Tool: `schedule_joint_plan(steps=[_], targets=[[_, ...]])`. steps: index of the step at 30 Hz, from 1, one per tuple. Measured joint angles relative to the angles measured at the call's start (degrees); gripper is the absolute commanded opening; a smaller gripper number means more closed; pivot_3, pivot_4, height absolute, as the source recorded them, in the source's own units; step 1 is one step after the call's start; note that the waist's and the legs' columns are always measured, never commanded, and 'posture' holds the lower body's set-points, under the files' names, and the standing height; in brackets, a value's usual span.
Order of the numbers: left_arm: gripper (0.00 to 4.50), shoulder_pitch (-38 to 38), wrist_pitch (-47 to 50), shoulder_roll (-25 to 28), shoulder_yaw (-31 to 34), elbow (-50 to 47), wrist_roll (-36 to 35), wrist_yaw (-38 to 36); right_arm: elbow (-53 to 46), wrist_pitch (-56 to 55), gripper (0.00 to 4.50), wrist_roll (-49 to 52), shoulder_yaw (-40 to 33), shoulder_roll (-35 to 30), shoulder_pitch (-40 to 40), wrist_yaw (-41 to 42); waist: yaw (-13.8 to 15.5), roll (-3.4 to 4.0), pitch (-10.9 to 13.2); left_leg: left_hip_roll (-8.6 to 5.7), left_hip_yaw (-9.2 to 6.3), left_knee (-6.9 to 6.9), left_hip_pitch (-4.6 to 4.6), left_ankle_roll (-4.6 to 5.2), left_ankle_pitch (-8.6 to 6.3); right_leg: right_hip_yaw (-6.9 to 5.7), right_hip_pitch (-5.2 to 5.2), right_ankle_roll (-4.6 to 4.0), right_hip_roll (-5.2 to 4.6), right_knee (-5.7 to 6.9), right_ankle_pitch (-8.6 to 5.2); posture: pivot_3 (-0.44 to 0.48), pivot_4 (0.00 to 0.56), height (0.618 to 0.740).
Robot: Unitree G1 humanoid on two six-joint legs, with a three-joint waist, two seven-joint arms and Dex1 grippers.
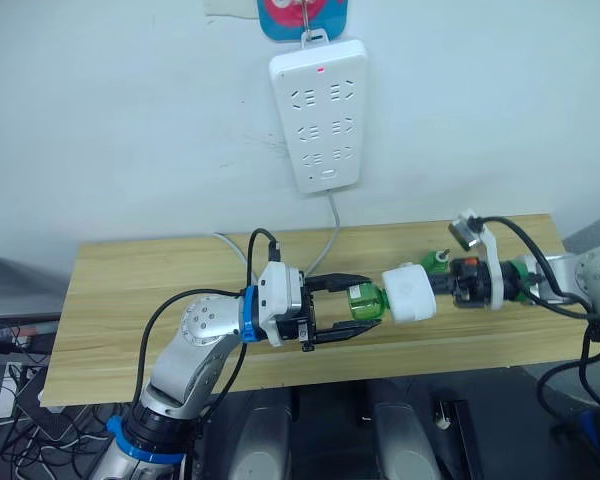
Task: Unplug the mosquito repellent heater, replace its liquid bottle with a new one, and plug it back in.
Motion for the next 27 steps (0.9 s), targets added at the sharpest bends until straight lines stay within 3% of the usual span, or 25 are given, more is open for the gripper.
schedule_joint_plan(steps=[7,14,22,27], targets=[[2.22,-1.09,-0.19,-1.25,0.11,0.69,0.47,1.10,-6.90,4.04,0.02,13.82,-4.64,-1.98,4.93,-6.54,-0.22,0.00,-0.04,0.03,0.11,0.05,0.03,0.03,0.06,0.02,0.01,-0.07,0.04,0.05,0.11,0.031,0.319,0.740],[2.22,-1.05,-0.23,-1.27,0.10,1.57,1.60,2.00,-11.57,-4.65,0.02,33.88,-0.99,-10.96,6.05,-14.35,-0.36,-0.06,-0.09,0.04,0.22,0.07,0.03,0.07,0.09,0.02,0.02,-0.04,0.05,0.05,0.15,0.018,0.321,0.740],[2.22,-0.87,0.06,-1.23,-0.36,1.59,1.89,2.18,-10.98,-10.51,0.02,35.28,2.49,-10.75,-1.72,-15.83,-0.40,-0.06,-0.10,0.03,0.23,0.09,0.02,0.08,0.11,0.02,0.02,-0.03,0.06,0.04,0.17,0.006,0.323,0.740],[2.22,-0.83,0.29,-1.02,-0.93,1.68,2.07,2.12,-9.79,-13.66,0.02,35.73,4.39,-7.83,-6.00,-23.47,-0.43,-0.07,-0.11,0.03,0.21,0.08,0.01,0.08,0.10,0.02,0.01,-0.05,0.03,0.02,0.18,0.000,0.326,0.740]])
